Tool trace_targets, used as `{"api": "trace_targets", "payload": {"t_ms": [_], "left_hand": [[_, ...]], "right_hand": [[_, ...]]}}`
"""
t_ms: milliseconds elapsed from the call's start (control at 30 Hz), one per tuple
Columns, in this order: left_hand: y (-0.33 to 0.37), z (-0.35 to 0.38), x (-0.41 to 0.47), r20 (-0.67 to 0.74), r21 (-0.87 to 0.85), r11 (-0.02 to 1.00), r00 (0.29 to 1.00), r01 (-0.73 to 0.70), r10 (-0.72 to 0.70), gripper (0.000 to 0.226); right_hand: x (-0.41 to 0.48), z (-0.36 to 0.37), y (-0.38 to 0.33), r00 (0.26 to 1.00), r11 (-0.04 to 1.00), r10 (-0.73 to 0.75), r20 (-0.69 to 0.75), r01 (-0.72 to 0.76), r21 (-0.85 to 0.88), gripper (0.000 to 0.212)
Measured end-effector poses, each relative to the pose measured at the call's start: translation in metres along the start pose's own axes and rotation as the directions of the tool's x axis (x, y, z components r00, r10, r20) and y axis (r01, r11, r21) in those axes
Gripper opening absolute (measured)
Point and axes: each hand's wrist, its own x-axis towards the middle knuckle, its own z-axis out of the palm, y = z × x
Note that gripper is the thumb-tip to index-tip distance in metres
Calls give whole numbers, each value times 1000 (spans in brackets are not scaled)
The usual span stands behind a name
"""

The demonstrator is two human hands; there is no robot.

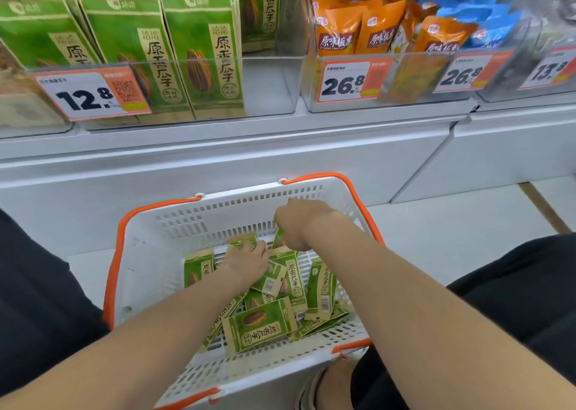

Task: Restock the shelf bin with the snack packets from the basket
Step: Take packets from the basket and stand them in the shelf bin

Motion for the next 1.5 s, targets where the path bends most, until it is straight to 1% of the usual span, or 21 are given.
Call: {"api": "trace_targets", "payload": {"t_ms": [100,200,267,333,400,467,533,600,667,767,833,867,900,967,1033,1100,1200,1267,1400,1433,1500], "left_hand": [[-2,-1,1,-7,30,999,1000,-22,23,92],[-10,-6,-1,13,-49,999,1000,-21,22,56],[-18,-14,-6,4,-237,971,1000,-9,10,36],[-27,-29,-14,-1,-505,863,1000,3,-4,27],[-36,-46,-25,-11,-783,622,999,14,-36,23],[-43,-64,-38,-12,-960,278,994,18,-105,23],[-49,-77,-48,27,-995,-94,994,18,-103,32],[-55,-87,-55,35,-930,-367,998,16,-44,28],[-59,-96,-63,43,-829,-558,999,22,-25,26],[-64,-109,-82,59,-739,-673,992,-31,-111,35],[-65,-113,-91,58,-784,-613,973,-93,-221,44],[-65,-116,-93,45,-848,-514,948,-131,-315,46],[-64,-118,-92,10,-910,-379,902,-171,-431,50],[-61,-128,-93,-116,-967,-100,751,-235,-651,64],[-59,-136,-95,-266,-952,99,616,-291,-742,73],[-57,-142,-97,-378,-919,232,540,-320,-752,71],[-59,-151,-101,-440,-887,290,463,-360,-769,64],[-61,-158,-106,-492,-856,355,384,-376,-781,58],[-68,-178,-117,-558,-810,466,224,-355,-799,48],[-70,-184,-120,-580,-794,492,202,-357,-789,47],[-73,-197,-126,-619,-765,535,181,-357,-764,43]], "right_hand": [[0,-1,3,1000,1000,8,15,-8,-1,10],[-1,-4,2,999,1000,16,35,-16,3,13],[-2,-5,2,999,1000,19,51,-18,-7,15],[-3,-7,2,998,1000,21,64,-19,-21,19],[-4,-9,4,998,999,28,64,-27,-24,32],[-6,-11,7,999,1000,25,47,-24,-10,43],[-6,-10,10,1000,1000,1,26,-2,17,58],[-5,-8,12,1000,997,-13,15,12,74,81],[-6,-7,14,999,987,-15,-45,22,160,83],[-11,-16,21,984,951,-35,-176,87,296,51],[-15,-24,26,971,900,-2,-238,105,424,27],[-17,-27,27,965,860,26,-260,111,499,26],[-18,-30,28,961,811,62,-270,109,575,30],[-22,-35,26,950,704,103,-294,140,696,39],[-30,-43,22,948,620,88,-305,188,762,38],[-40,-53,17,959,550,36,-281,216,807,33],[-51,-65,11,964,481,8,-265,228,847,12],[-57,-74,10,954,469,22,-298,253,846,12],[-69,-100,11,880,338,161,-446,375,863,41],[-70,-106,12,854,349,183,-487,407,844,51],[-73,-118,14,790,469,176,-588,458,755,63]]}}
